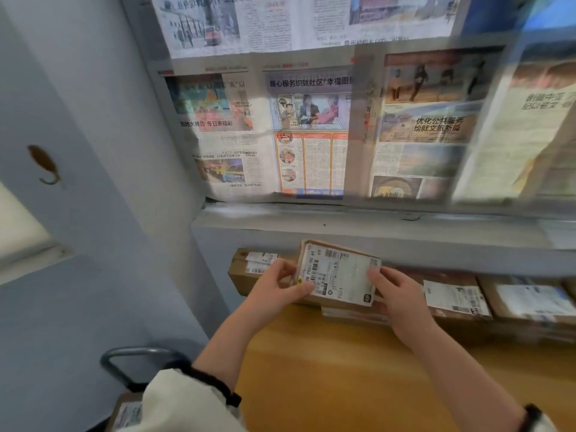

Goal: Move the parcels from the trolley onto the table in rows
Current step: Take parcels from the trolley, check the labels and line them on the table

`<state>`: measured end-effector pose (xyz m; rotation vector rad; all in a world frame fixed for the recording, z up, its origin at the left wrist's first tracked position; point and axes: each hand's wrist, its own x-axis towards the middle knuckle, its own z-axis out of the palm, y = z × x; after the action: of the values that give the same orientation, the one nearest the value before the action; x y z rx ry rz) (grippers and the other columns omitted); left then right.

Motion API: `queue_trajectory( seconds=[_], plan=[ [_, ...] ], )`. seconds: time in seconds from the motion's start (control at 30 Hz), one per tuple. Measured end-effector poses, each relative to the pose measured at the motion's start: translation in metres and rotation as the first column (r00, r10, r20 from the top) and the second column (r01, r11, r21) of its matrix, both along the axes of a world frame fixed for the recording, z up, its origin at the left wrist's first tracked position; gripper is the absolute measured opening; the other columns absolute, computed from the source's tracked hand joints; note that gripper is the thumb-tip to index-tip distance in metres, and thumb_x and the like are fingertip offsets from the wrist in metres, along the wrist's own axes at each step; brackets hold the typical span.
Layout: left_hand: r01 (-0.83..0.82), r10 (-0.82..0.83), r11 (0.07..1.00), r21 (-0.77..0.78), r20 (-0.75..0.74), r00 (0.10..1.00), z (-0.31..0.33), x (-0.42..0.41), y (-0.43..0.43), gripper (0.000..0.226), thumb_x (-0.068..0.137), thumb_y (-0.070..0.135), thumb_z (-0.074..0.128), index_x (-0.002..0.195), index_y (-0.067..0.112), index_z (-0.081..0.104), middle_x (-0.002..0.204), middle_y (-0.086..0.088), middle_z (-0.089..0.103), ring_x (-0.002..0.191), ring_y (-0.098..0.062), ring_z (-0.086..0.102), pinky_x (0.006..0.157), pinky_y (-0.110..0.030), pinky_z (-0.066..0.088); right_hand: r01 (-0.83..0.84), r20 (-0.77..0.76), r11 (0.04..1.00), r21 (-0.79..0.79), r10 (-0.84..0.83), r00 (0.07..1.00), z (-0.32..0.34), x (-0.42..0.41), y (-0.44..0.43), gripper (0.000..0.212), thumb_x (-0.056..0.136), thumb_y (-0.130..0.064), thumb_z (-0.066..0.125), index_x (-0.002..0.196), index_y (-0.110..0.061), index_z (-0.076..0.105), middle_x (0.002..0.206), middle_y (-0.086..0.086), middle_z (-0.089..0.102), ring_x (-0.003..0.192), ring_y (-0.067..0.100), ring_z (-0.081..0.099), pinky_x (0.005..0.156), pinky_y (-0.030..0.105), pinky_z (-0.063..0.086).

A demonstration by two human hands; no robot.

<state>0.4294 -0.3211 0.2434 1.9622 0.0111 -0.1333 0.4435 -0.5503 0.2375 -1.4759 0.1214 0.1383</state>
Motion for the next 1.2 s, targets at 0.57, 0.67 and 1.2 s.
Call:
queue_trajectory(
  seconds=[0.57, 0.67, 1.2],
  plan=[
    [-0.586, 0.369, 0.787, -0.195, -0.612, 0.699, -0.144, 0.027, 0.108, 0.028, 0.087, 0.041, 0.063, 0.099, 0.017, 0.062, 0.098, -0.005, 0.069, 0.091, -0.027, 0.067, 0.066, -0.031, 0.056, -0.251, -0.412, 0.96, -0.125, 0.18, 0.893, -0.142, 0.034, 0.15, 0.048, 0.089, -0.004, 0.057, 0.135, -0.01, 0.047, 0.129, 0.009, 0.058, 0.112, 0.025, 0.057, 0.097, 0.044, 0.047],
    [-0.63, 0.407, 0.754, -0.183, -0.624, 0.667, -0.164, 0.04, 0.128, 0.021, 0.09, 0.037, 0.06, 0.095, 0.017, 0.06, 0.098, -0.004, 0.068, 0.093, -0.027, 0.066, 0.074, -0.034, 0.055, -0.263, -0.424, 0.948, -0.18, 0.166, 0.89, -0.159, 0.052, 0.177, 0.047, 0.089, -0.005, 0.057, 0.134, -0.012, 0.047, 0.131, 0.007, 0.056, 0.117, 0.023, 0.054, 0.099, 0.044, 0.046],
    [-0.582, 0.402, 0.785, -0.212, -0.54, 0.739, -0.215, 0.07, 0.165, 0.013, 0.091, 0.038, 0.058, 0.093, 0.025, 0.059, 0.091, 0.008, 0.066, 0.082, -0.009, 0.065, 0.062, -0.019, 0.052, -0.1, -0.459, 0.943, -0.317, -0.061, 0.886, -0.205, 0.079, 0.222, 0.041, 0.086, -0.013, 0.064, 0.126, -0.005, 0.055, 0.123, 0.012, 0.061, 0.107, 0.025, 0.058, 0.097, 0.043, 0.047]
  ],
)
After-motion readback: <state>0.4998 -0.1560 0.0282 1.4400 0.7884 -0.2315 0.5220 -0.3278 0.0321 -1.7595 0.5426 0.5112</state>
